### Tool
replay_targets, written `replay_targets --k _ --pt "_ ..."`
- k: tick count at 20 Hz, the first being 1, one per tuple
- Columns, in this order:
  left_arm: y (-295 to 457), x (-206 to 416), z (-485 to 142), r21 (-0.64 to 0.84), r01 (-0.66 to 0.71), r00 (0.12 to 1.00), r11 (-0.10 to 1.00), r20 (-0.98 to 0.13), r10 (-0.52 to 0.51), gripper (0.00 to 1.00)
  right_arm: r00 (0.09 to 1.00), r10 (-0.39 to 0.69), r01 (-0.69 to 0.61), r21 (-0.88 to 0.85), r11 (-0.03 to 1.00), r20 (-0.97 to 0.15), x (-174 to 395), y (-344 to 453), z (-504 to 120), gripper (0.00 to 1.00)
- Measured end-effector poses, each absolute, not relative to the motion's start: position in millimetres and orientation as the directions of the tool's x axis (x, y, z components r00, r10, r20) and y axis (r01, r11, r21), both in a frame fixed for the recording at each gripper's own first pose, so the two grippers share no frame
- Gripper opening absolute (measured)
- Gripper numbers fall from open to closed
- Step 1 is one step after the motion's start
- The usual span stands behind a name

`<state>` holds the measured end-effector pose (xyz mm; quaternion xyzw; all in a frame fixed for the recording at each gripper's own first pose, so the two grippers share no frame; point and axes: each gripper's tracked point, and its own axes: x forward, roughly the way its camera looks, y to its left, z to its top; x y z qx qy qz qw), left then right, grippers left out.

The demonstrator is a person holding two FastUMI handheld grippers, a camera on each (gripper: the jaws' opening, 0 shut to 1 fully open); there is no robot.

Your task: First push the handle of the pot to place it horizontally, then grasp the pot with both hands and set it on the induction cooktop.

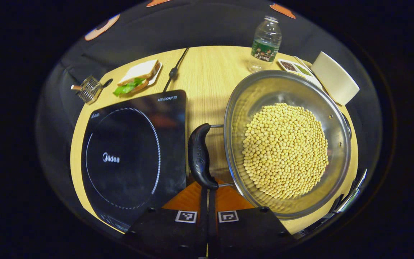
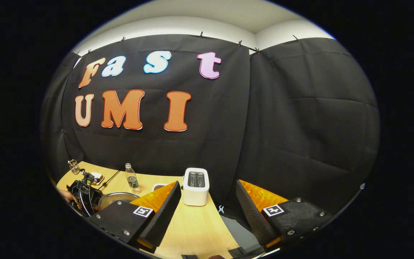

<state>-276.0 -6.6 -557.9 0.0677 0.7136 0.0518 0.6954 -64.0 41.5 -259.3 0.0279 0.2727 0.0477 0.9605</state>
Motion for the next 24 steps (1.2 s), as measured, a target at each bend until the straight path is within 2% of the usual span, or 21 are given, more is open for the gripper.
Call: replay_targets --k 7,13,14,15,16,17,20,22,24 --pt "-9 -251 -565 0.154 0.113 0.042 0.982 -0.988 0.15 0.08 0.79 0.148 -0.114 0.094 0.989 -0.594 -66 88 -286 0.96" --pt "-23 -253 -543 0.031 0.122 0.077 0.992 -0.997 0.022 0.08 0.739 0.154 -0.116 0.101 0.988 -0.655 -72 101 -315 0.96" --pt "-22 -253 -538 0.021 0.132 0.088 0.991 -0.996 0.009 0.21 0.732 0.157 -0.116 0.106 0.988 -0.663 -72 105 -320 0.96" --pt "-22 -251 -530 0.005 0.139 0.098 0.99 -0.995 -0.009 0.29 0.724 0.162 -0.118 0.111 0.987 -0.671 -72 109 -325 0.96" --pt "-25 -250 -522 -0.017 0.134 0.108 0.991 -0.994 -0.032 0.43 0.715 0.167 -0.12 0.115 0.986 -0.679 -71 113 -330 0.96" --pt "-30 -245 -513 -0.057 0.117 0.121 0.991 -0.99 -0.071 0.49 0.708 0.173 -0.126 0.119 0.985 -0.685 -70 117 -336 0.96" --pt "-31 -223 -495 -0.114 0.06 0.183 0.992 -0.975 -0.124 0.94 0.683 0.199 -0.145 0.136 0.98 -0.702 -66 136 -349 0.96" --pt "-28 -206 -489 -0.118 0.055 0.222 0.991 -0.967 -0.128 0.98 0.667 0.219 -0.16 0.15 0.976 -0.712 -63 152 -358 0.96" --pt "-26 -198 -492 -0.107 0.079 0.236 0.991 -0.964 -0.123 0.98 0.646 0.238 -0.18 0.158 0.971 -0.725 -61 168 -370 0.96"
